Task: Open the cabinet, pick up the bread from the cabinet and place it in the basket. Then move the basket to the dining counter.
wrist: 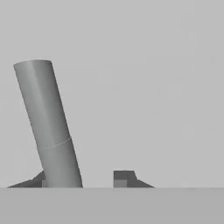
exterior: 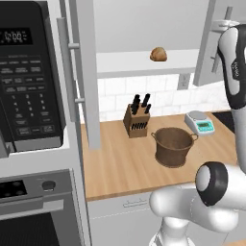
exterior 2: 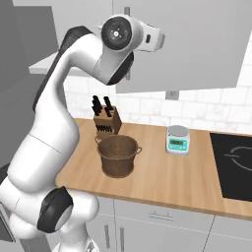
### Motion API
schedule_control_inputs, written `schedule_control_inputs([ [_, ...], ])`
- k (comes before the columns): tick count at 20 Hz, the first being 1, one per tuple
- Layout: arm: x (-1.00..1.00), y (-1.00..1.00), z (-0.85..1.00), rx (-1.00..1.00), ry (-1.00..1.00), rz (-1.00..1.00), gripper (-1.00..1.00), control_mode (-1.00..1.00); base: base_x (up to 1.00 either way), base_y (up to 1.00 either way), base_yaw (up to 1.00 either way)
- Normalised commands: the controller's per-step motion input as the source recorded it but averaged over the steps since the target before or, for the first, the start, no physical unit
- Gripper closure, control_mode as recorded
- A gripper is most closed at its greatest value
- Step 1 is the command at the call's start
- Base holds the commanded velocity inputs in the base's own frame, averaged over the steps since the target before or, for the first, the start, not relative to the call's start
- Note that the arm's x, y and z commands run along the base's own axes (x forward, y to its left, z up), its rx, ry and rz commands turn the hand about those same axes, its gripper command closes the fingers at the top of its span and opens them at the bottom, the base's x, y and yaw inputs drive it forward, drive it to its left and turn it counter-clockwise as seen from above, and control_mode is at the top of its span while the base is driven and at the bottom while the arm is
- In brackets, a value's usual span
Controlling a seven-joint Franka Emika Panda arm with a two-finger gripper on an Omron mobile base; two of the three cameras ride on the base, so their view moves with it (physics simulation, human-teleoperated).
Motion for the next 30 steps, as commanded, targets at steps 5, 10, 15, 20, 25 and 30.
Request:
schedule_control_inputs([
  [5,-1.00,-1.00,0.21,0.18,0.00,0.06,1.00,-1.00,0.00,0.00,0.00],
  [10,-0.63,-1.00,0.23,0.15,0.22,0.23,1.00,-1.00,0.00,0.00,0.00],
  [15,-0.21,-1.00,-0.27,0.22,0.07,0.21,1.00,-1.00,0.00,0.00,0.00],
  [20,-0.40,-1.00,-0.52,0.19,-0.02,0.21,1.00,-1.00,0.00,0.00,0.00],
  [25,-0.98,-1.00,-0.03,0.04,-0.11,0.21,1.00,-1.00,0.00,0.00,0.00],
  [30,-0.42,-0.51,0.00,0.00,-0.01,0.09,1.00,-1.00,0.00,0.00,0.00],
])
